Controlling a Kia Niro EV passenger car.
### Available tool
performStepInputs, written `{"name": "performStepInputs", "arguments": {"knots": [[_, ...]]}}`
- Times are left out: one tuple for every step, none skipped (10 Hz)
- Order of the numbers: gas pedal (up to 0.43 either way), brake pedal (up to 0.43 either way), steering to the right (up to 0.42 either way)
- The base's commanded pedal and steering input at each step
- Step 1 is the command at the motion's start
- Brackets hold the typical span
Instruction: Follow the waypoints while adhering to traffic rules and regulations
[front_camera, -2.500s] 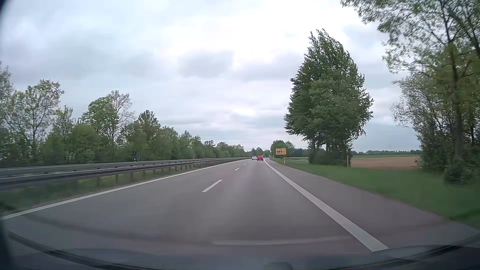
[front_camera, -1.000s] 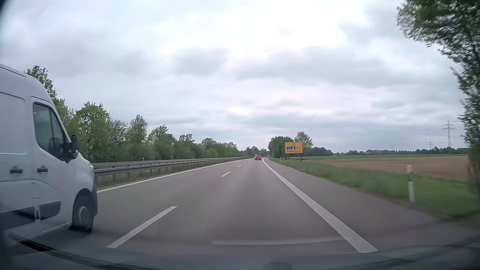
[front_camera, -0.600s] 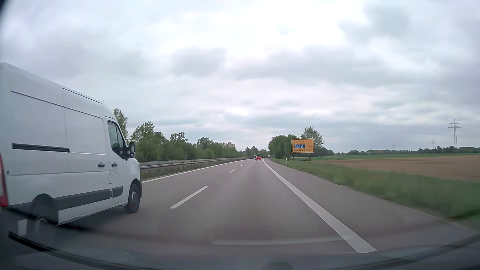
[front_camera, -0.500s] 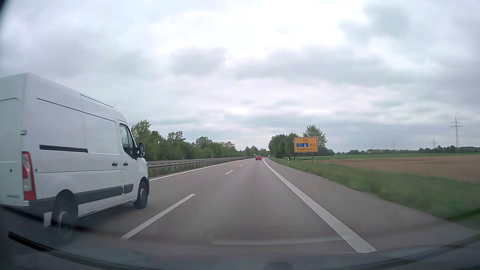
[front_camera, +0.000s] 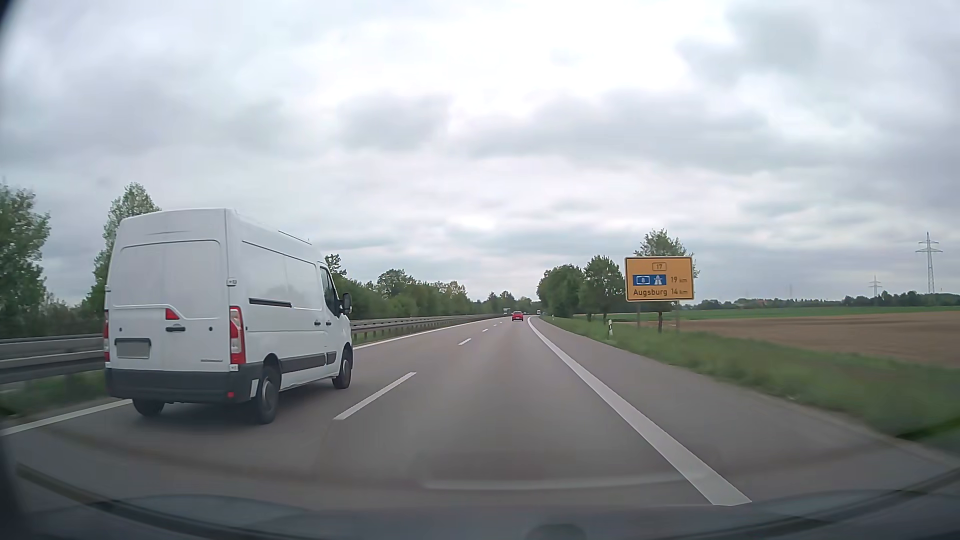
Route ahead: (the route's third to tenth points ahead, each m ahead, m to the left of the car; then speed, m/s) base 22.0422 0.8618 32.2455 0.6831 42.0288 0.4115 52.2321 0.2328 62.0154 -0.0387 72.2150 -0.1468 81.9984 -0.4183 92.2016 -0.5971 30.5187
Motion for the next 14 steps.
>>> {"name": "performStepInputs", "arguments": {"knots": [[0.22, 0.0, 0.001], [0.22, 0.0, 0.002], [0.22, 0.0, 0.002], [0.22, 0.0, 0.002], [0.22, 0.0, 0.002], [0.22, 0.0, 0.001], [0.22, 0.0, 0.002], [0.22, 0.0, 0.002], [0.22, 0.0, 0.001], [0.22, 0.0, 0.001], [0.22, 0.0, 0.001], [0.22, 0.0, 0.001], [0.22, 0.0, 0.001], [0.22, 0.0, 0.001]]}}
